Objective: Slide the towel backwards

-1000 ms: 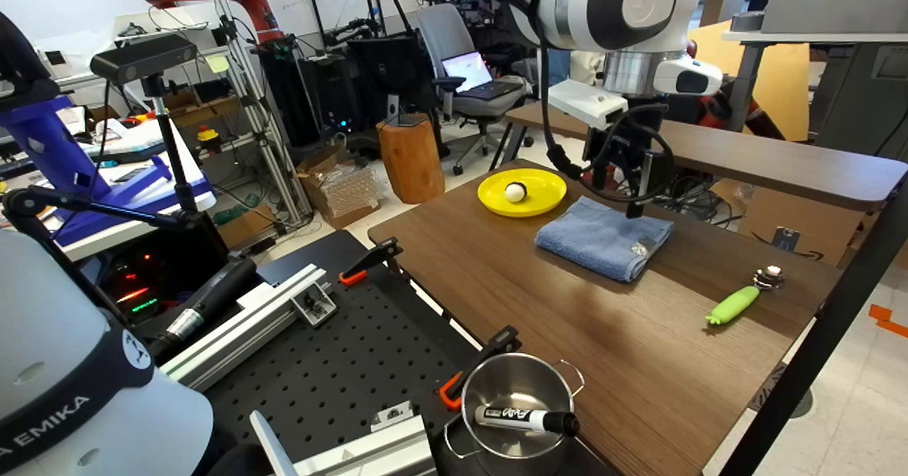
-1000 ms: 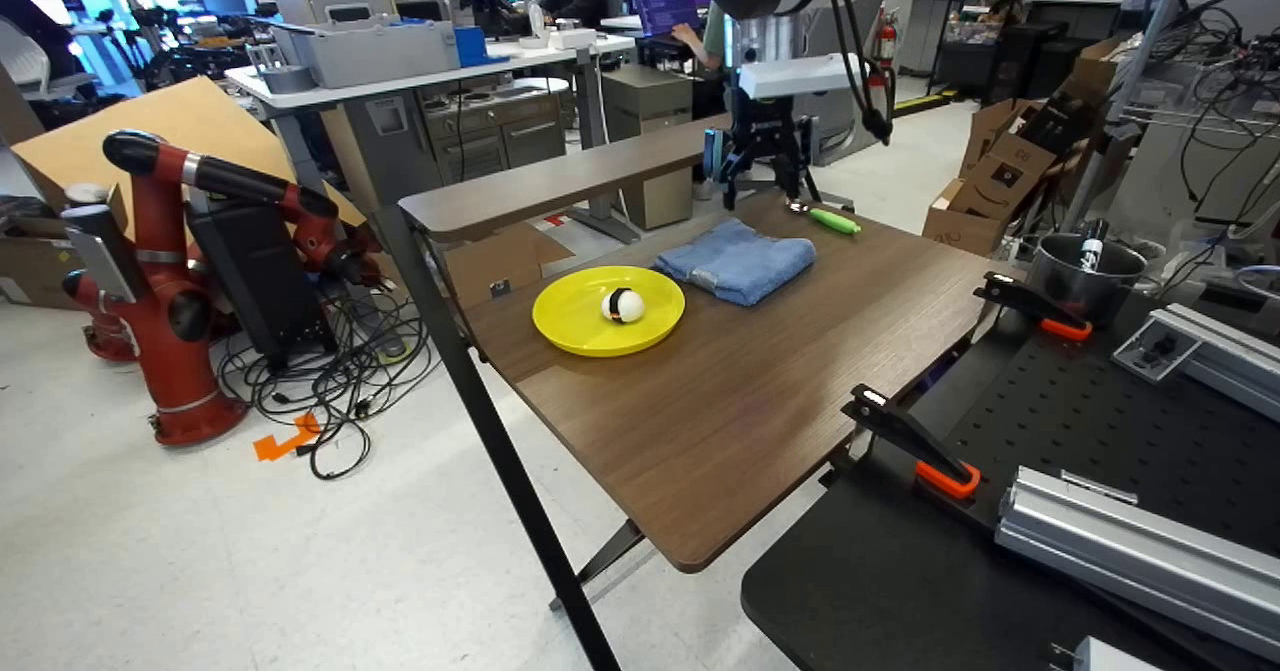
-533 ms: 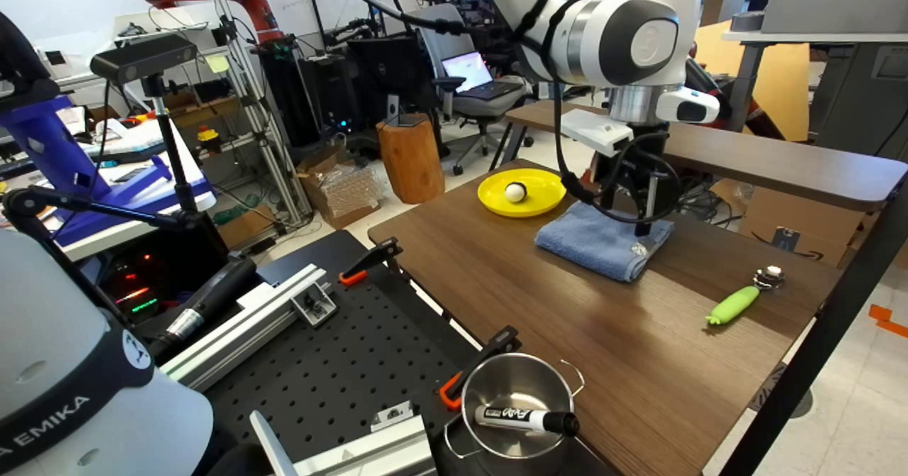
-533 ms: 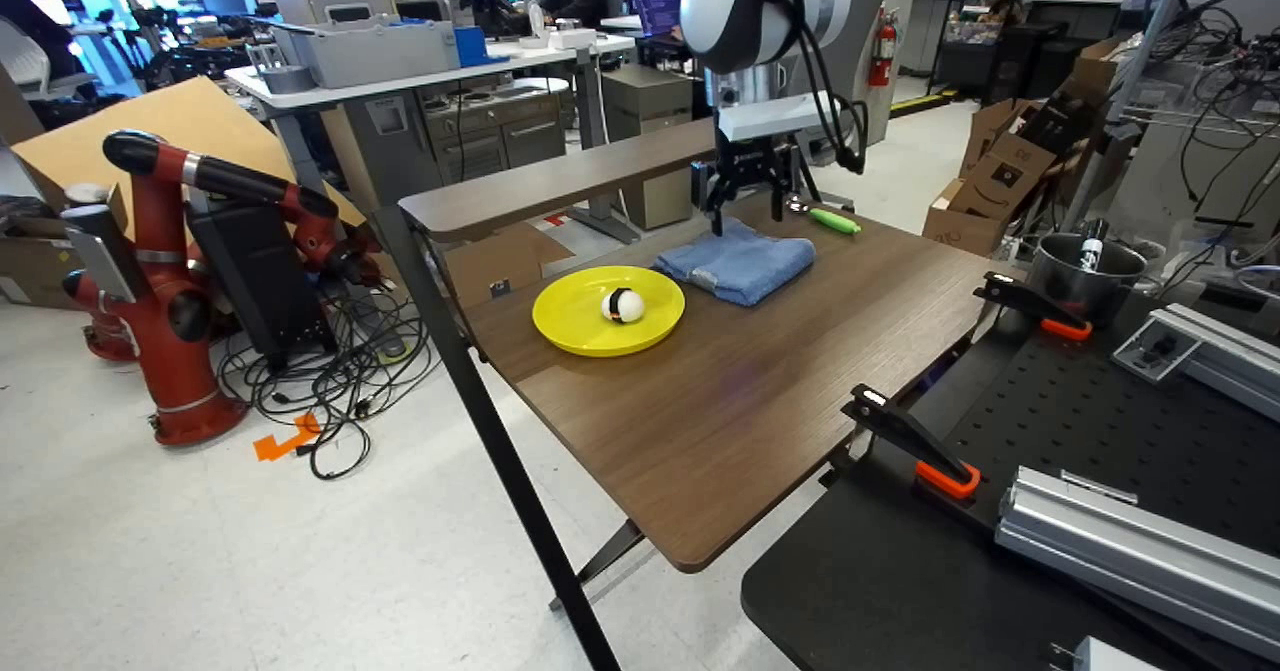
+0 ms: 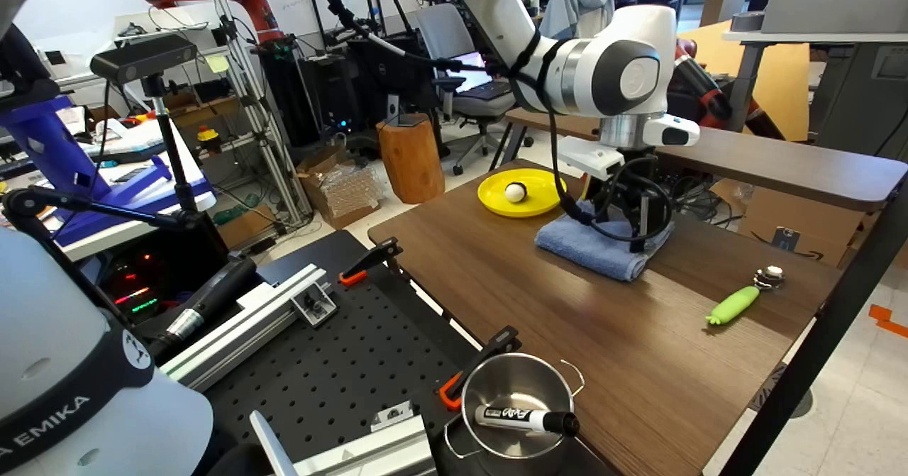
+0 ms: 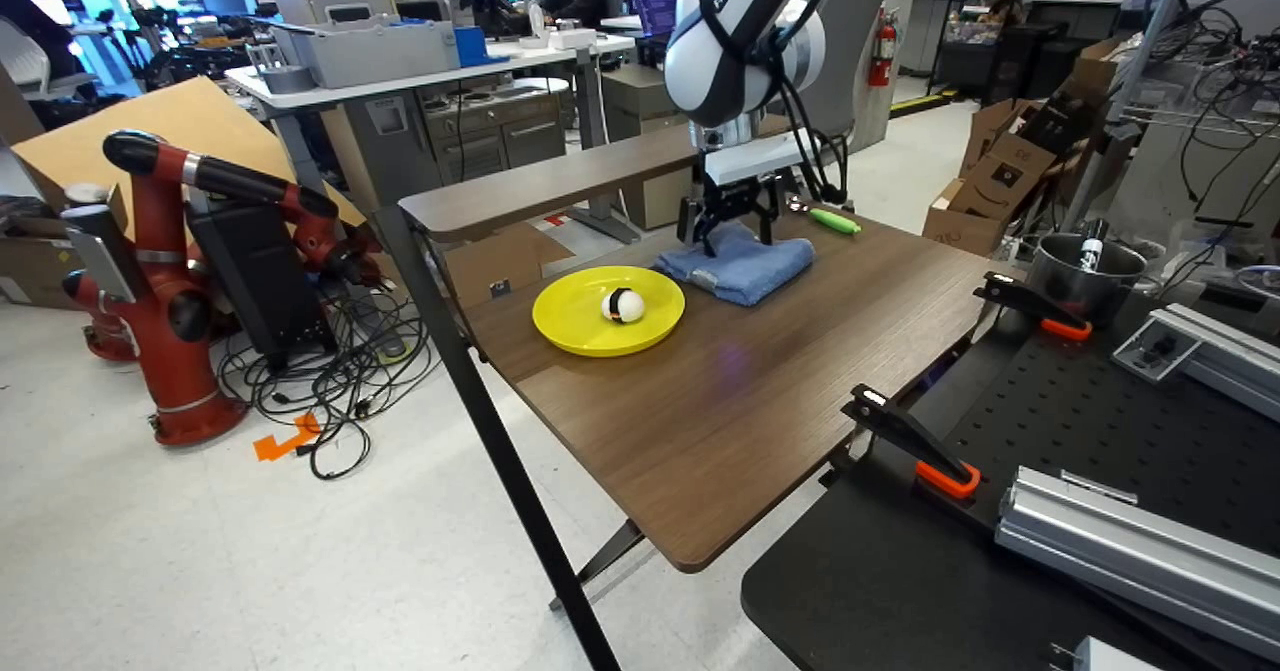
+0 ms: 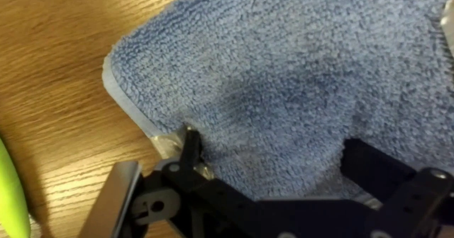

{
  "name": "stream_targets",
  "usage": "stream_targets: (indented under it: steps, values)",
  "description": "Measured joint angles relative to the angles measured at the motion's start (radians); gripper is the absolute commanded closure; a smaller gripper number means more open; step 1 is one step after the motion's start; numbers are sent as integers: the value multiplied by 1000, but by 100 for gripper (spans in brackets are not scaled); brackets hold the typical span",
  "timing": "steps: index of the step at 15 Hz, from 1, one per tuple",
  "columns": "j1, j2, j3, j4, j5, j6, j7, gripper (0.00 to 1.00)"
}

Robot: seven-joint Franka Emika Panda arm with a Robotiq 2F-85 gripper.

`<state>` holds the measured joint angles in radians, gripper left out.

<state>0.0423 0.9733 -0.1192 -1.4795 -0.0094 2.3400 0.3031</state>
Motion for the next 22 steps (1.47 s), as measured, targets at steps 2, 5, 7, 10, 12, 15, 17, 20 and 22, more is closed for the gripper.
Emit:
stream_targets:
  steps: [2, 5, 7, 10, 12, 15, 17, 20, 22]
  values:
    - [15, 7, -12, 0, -18, 4, 3, 0]
    - [36, 12, -26, -27, -54, 37, 3, 0]
    - [50, 12, -36, -55, -74, 79, 3, 0]
    - [71, -3, -52, -100, -93, 138, 3, 0]
    - [87, -18, -64, -144, -109, 186, 3, 0]
    - [113, -56, -81, -237, -135, 263, 3, 0]
    - [128, -87, -89, -309, -149, 305, 1, 0]
    - [142, -141, -97, -432, -170, 374, -7, 0]
    - [153, -176, -106, -516, -184, 422, -17, 0]
